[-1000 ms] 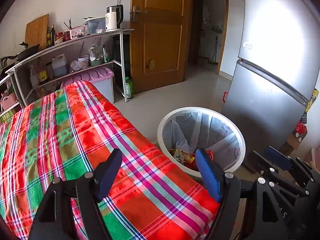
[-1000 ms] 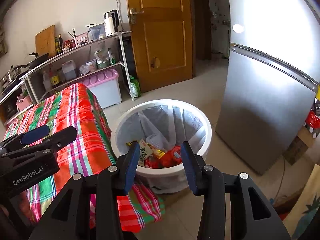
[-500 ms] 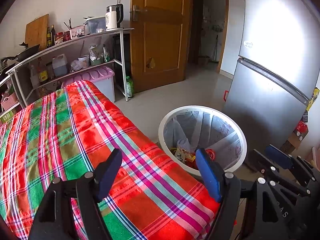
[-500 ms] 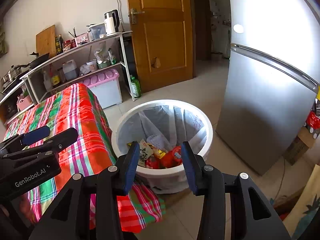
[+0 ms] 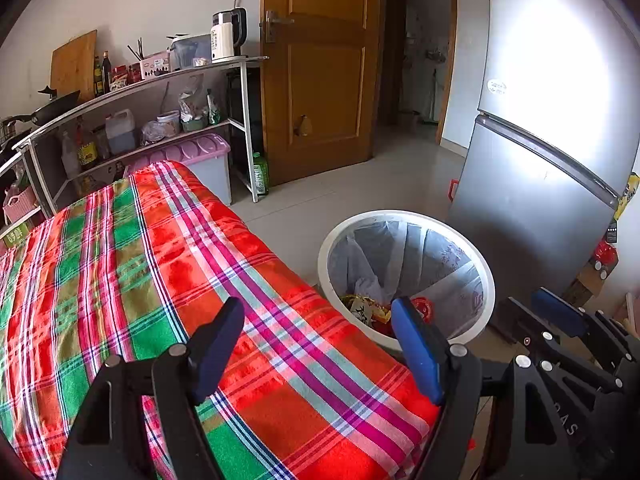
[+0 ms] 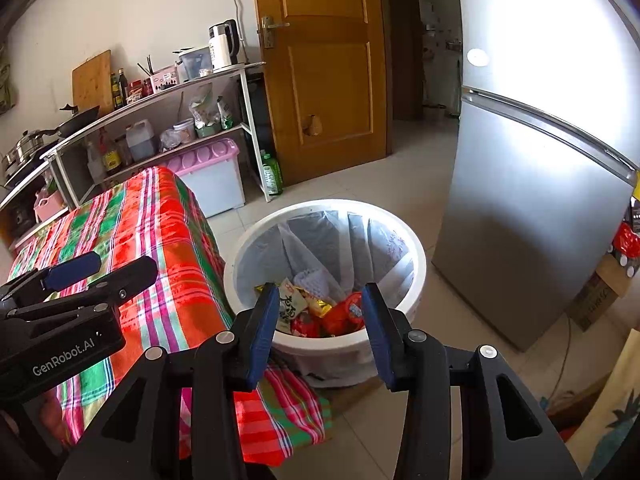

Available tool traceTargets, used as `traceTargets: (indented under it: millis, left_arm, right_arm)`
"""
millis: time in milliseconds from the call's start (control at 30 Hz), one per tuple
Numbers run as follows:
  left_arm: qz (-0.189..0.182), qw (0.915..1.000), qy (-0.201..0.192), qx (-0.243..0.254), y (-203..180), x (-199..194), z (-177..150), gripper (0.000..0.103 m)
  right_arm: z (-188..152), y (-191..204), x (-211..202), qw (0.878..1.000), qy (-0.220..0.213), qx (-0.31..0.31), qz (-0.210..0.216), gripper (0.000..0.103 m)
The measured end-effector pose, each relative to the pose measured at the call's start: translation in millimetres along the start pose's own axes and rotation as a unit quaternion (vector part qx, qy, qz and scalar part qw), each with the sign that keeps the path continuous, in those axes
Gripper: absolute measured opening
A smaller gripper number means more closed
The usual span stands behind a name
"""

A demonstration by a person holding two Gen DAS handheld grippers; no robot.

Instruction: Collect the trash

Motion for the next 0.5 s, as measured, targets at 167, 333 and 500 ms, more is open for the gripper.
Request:
traceTargets:
  millis: [167,333,500]
  left_arm:
    - [0.001,1.0,0.0,0.001,0.6,0.5,-0.4,0.078]
    - [0.0,1.0,0.001,0.001,0.0,0.6,-1.1,0.078]
    - [0.0,1.0,0.002,0.002,-0.2,0.9,-1.4,0.078]
  right_arm:
    - [0.2,-0.1,0.0,1.0,0.0,0.001,0.0,0.044]
    - [-0.1,-0.2,0.0,1.0,0.0,0.001,0.0,0.044]
    - [-0.2,-0.2,-0.1,1.0,0.0,0.0,0.0,0.044]
Point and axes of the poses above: each gripper's, at about its wrist camera, not at the fingertips, and x roughly the way its jaws point, y to its left, z to its top, the point moved 4 cm from there along x, roughly the way its jaws point, and after that the axes turned 11 degrees about y, right-handed, at the moved point
